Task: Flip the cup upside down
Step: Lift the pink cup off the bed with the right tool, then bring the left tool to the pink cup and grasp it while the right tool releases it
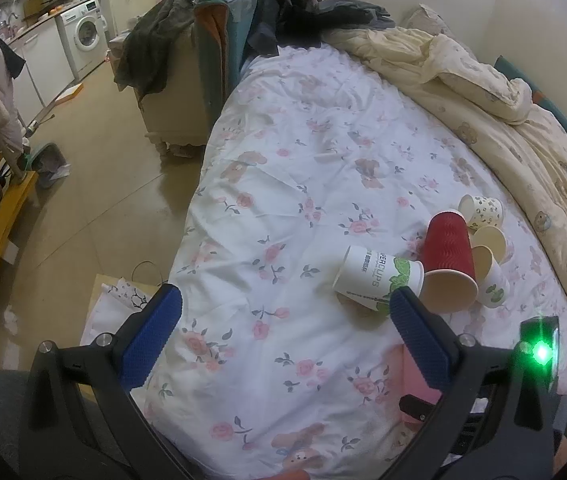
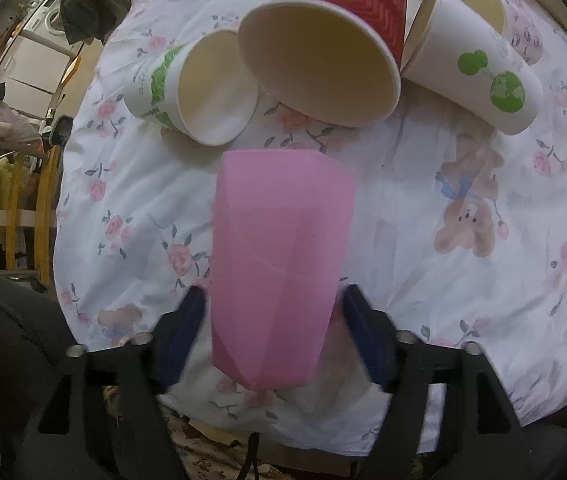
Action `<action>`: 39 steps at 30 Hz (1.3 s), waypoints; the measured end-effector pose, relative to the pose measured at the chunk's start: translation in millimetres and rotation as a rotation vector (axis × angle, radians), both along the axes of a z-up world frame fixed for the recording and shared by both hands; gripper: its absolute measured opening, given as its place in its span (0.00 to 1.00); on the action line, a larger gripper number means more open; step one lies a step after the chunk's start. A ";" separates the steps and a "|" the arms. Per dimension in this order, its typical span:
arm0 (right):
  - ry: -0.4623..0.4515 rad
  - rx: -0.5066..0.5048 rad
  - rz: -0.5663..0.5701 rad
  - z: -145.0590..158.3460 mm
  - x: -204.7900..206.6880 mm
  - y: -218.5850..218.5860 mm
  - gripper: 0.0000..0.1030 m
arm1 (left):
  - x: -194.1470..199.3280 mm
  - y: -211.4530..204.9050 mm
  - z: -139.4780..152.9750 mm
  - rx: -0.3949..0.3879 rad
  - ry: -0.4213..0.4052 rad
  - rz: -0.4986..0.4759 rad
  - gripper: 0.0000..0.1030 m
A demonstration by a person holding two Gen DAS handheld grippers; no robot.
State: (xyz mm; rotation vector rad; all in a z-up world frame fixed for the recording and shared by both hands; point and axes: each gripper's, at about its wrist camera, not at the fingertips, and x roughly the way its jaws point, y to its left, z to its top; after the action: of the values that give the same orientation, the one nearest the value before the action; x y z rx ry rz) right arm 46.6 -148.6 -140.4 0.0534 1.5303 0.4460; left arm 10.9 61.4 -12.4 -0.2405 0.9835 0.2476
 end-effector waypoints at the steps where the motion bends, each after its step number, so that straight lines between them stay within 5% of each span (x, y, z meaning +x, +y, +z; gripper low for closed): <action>1: -0.001 0.003 0.002 2.4 0.2 -0.3 0.91 | 0.0 -0.2 0.0 0.000 -0.001 0.001 1.00; 6: -0.047 0.030 -0.001 35.1 4.1 -6.3 0.91 | -0.1 -1.3 0.7 0.004 -0.003 0.000 1.00; 16: -0.316 0.082 -0.086 111.6 13.1 -53.1 1.00 | -2.0 -4.4 7.5 0.003 -0.033 -0.027 1.00; 24: -0.454 0.074 -0.126 115.4 6.6 -72.6 1.00 | -7.2 -9.6 8.7 0.001 -0.050 -0.048 1.00; 39: -0.484 0.061 -0.238 116.2 4.9 -104.7 1.00 | -11.4 -71.4 -14.8 -0.032 0.044 -0.172 1.00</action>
State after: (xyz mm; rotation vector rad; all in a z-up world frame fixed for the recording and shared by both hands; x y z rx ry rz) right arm 51.6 -253.3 -24.2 0.1621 1.0189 0.2876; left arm -0.6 -10.0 -27.2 -0.1790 1.0456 0.0807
